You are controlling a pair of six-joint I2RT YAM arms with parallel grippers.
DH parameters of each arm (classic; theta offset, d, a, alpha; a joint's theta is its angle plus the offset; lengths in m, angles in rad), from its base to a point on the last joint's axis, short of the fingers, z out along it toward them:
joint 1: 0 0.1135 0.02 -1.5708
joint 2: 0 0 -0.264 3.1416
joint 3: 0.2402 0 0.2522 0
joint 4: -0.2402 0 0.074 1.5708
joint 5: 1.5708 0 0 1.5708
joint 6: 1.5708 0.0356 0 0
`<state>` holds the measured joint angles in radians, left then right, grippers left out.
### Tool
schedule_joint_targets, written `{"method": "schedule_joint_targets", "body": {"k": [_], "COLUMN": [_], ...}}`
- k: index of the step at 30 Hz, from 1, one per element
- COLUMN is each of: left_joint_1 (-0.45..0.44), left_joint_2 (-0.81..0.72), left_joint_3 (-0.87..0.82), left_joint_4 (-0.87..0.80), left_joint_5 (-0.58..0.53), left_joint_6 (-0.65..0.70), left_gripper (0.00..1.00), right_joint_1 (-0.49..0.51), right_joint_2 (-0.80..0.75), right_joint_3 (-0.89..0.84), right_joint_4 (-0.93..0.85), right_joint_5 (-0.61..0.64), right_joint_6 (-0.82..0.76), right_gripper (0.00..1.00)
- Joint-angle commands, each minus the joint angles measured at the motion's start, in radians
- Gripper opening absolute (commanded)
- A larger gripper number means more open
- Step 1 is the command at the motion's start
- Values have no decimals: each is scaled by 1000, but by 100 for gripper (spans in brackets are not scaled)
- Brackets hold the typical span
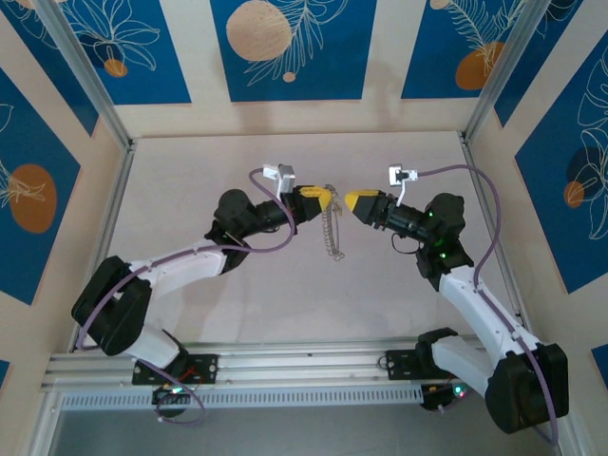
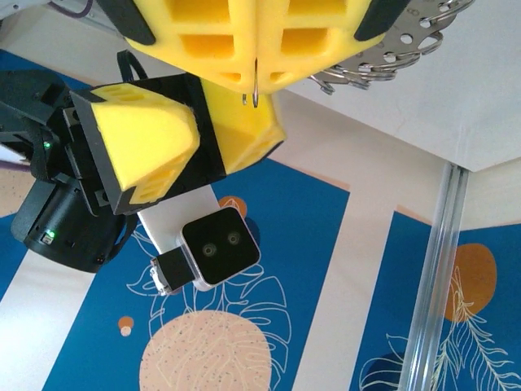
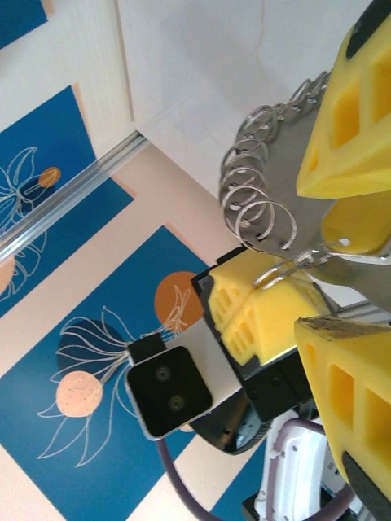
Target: Put the keys on the keyring
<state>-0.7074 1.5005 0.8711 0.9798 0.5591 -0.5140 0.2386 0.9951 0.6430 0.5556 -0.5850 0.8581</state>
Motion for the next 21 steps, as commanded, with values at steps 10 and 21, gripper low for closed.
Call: {"method": "schedule_joint_targets", "body": {"k": [10,21], "left_joint_1": [-8,-8], "left_joint_2": [39,46], "left_joint_3": [9,20], "left_joint_4": [185,192], "left_joint_5": [-21,-17], "left_joint_6": [-88,-98], "left_gripper": [0,0], "right_joint_1": [19,66], "right_joint_2": [88,118], "right_joint_3": [7,14], "right_joint_4": [234,227], "right_joint_5": [30,37], "right_joint_6": [86,73], "right_gripper": [45,31]}}
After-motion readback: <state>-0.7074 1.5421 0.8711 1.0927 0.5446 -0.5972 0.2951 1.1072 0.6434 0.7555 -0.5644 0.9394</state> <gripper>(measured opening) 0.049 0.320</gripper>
